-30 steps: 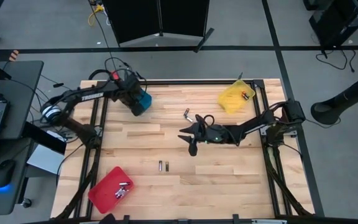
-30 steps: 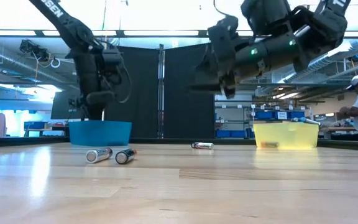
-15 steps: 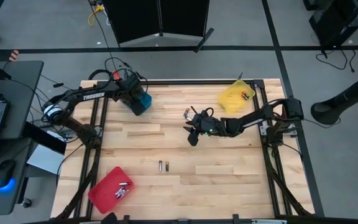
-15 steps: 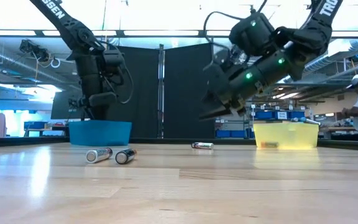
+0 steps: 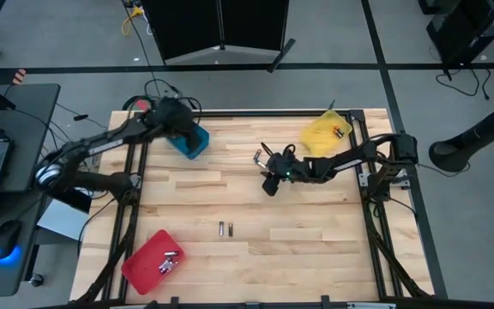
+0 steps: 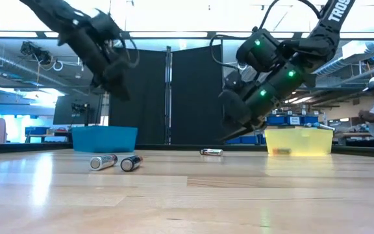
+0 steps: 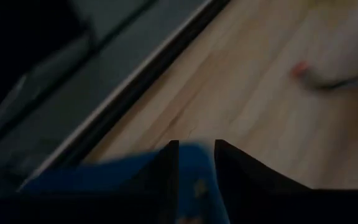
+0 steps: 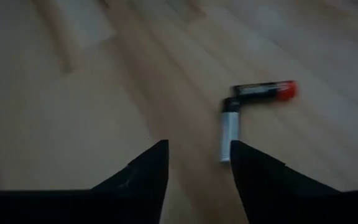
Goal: Sort batteries
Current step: Put the top black silver battery into the red bin, then put the black brown battery into the blue bin
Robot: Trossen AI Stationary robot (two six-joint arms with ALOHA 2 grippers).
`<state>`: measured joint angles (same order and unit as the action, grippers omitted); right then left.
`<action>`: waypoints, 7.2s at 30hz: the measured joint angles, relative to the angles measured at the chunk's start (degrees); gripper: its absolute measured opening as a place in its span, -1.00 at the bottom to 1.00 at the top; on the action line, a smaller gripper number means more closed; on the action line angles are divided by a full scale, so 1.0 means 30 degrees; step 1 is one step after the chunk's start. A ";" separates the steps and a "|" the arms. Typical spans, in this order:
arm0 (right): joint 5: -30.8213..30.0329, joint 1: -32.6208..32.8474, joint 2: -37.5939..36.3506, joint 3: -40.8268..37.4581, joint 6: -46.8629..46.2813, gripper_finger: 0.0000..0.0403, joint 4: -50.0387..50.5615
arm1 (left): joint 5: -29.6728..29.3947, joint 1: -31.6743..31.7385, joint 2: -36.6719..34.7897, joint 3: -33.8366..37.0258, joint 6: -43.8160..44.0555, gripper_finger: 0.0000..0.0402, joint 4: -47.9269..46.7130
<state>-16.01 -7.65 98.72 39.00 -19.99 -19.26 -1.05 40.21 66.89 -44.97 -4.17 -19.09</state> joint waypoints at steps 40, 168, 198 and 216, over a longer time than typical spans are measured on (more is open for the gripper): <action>0.1500 -0.1018 0.2339 0.0029 0.1174 -0.70 -0.2284 | -0.0073 -1.2850 -0.7803 0.8159 0.0373 -0.60 1.4245; 0.1006 0.4497 0.1690 0.0678 0.4832 -0.17 -1.2796 | -0.0623 -3.0114 0.0290 0.1091 2.7835 -0.71 -0.6821; 0.1272 0.4505 0.1683 0.0678 0.3378 -0.15 -1.1274 | 0.0087 -3.0289 0.3257 0.1386 2.8913 -0.30 -0.6753; 0.1195 0.7600 0.2048 0.5187 0.1815 0.75 0.0346 | -0.5256 -3.0282 0.3193 -0.2505 2.3950 -0.31 -1.0820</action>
<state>-12.43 15.15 104.86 54.56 -14.55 -18.22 -16.82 -50.63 76.47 -52.48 67.68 -51.55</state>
